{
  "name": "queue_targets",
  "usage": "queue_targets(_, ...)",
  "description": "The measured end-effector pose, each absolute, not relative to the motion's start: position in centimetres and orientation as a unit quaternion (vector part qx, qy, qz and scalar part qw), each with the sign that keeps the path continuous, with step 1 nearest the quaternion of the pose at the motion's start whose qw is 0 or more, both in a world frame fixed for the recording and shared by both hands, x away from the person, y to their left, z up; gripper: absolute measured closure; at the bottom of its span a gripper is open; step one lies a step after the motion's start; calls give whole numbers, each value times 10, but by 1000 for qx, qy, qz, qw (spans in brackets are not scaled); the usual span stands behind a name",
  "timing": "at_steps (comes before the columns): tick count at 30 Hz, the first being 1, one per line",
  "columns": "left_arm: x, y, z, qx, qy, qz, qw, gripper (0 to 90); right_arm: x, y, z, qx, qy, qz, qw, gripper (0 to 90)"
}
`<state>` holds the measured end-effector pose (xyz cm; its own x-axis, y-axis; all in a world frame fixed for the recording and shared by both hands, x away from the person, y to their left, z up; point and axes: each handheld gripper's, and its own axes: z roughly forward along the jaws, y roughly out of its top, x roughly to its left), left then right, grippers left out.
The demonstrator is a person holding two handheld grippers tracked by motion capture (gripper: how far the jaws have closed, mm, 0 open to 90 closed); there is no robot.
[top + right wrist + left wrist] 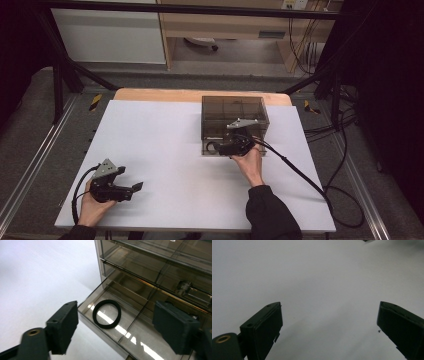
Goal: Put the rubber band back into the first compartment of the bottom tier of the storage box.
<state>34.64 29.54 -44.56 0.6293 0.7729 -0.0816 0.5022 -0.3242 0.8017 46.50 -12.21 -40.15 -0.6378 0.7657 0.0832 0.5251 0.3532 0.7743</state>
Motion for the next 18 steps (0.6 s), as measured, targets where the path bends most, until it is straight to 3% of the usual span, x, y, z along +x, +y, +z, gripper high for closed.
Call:
queue_targets(10, 347, 295, -446, 798, 399, 160, 422, 61, 452, -132, -394, 398, 804, 418, 142, 68)
queue_targets(18, 347, 295, -446, 798, 400, 160, 422, 61, 440, -145, -392, 400, 799, 427, 139, 37)
